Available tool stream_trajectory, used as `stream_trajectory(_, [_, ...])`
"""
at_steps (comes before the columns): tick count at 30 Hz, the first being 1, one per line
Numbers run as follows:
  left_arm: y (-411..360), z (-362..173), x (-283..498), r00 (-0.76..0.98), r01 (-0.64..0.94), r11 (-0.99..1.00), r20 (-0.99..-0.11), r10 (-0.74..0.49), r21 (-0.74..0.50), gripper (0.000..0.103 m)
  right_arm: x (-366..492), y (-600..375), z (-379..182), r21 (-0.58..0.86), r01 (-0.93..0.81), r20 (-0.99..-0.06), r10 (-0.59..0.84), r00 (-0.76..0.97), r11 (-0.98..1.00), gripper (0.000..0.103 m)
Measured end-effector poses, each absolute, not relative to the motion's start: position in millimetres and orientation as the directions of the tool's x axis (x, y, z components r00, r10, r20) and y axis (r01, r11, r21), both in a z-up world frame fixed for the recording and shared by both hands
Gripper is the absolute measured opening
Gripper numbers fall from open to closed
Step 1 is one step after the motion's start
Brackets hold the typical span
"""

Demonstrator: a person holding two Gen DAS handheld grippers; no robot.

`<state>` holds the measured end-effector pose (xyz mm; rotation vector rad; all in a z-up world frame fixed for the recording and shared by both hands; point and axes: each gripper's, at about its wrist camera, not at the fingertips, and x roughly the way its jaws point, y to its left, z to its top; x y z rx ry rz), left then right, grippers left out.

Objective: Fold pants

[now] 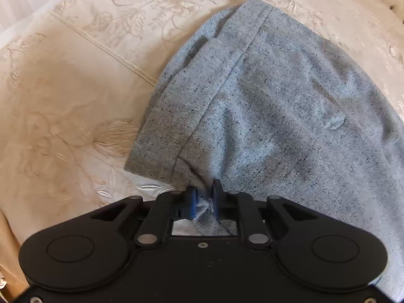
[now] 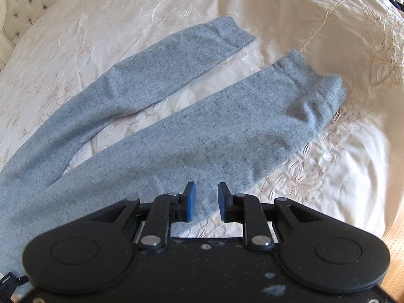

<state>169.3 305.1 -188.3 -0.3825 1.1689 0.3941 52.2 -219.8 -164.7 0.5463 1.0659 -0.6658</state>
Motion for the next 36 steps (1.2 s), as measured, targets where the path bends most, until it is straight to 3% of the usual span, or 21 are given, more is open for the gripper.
stream_trajectory(5, [307,-173,154,0.326,-0.508,0.861,-0.918,0.224,0.030,0.019,61,-201,-170,0.075,0.677,-0.925,-0.203,0.322,0.732,0.021])
stream_trajectory(10, [302,-176,163,0.287,-0.368,0.921,-0.926,0.244,0.129,0.026,84,-193,-172,0.086,0.588,-0.922,-0.159,0.352,0.804,0.021])
stream_trajectory(13, [292,-143,144,0.288,-0.491,0.839,-0.865,0.412,0.236,0.026,107,-187,-177,0.081,0.514,-0.921,-0.133,0.366,0.854,0.021])
stream_trajectory(15, [283,-119,130,0.311,-0.574,0.783,-0.821,0.479,0.239,0.018,124,-183,-181,0.104,0.467,-0.916,-0.099,0.389,0.878,0.022])
stream_trajectory(18, [249,-110,139,0.386,-0.512,0.844,-0.834,0.394,0.162,0.020,148,-175,-192,0.153,0.390,-0.918,-0.016,0.397,0.908,0.023])
stream_trajectory(21, [198,-128,172,0.409,-0.351,0.936,-0.894,0.181,0.029,0.031,166,-167,-208,0.176,0.323,-0.924,0.043,0.379,0.930,0.023])
stream_trajectory(24, [151,-157,198,0.386,-0.200,0.979,-0.921,0.043,-0.038,0.033,177,-165,-221,0.175,0.251,-0.932,0.078,0.355,0.952,0.022])
stream_trajectory(26, [138,-182,212,0.317,-0.153,0.988,-0.947,0.048,-0.001,0.033,176,-173,-227,0.137,0.213,-0.937,0.057,0.346,0.967,0.022])
stream_trajectory(29, [138,-223,231,0.168,-0.084,0.985,-0.972,0.164,0.152,0.034,163,-206,-232,0.067,0.220,-0.942,-0.011,0.334,0.973,0.021])
stream_trajectory(33, [146,-192,255,0.183,-0.052,0.983,-0.966,0.183,0.177,0.030,143,-271,-231,-0.078,0.346,-0.951,-0.174,0.256,0.935,0.018])
stream_trajectory(36, [142,-154,280,0.291,-0.032,0.994,-0.951,0.109,0.104,0.030,144,-306,-208,-0.094,0.427,-0.940,-0.221,0.260,0.899,0.022])
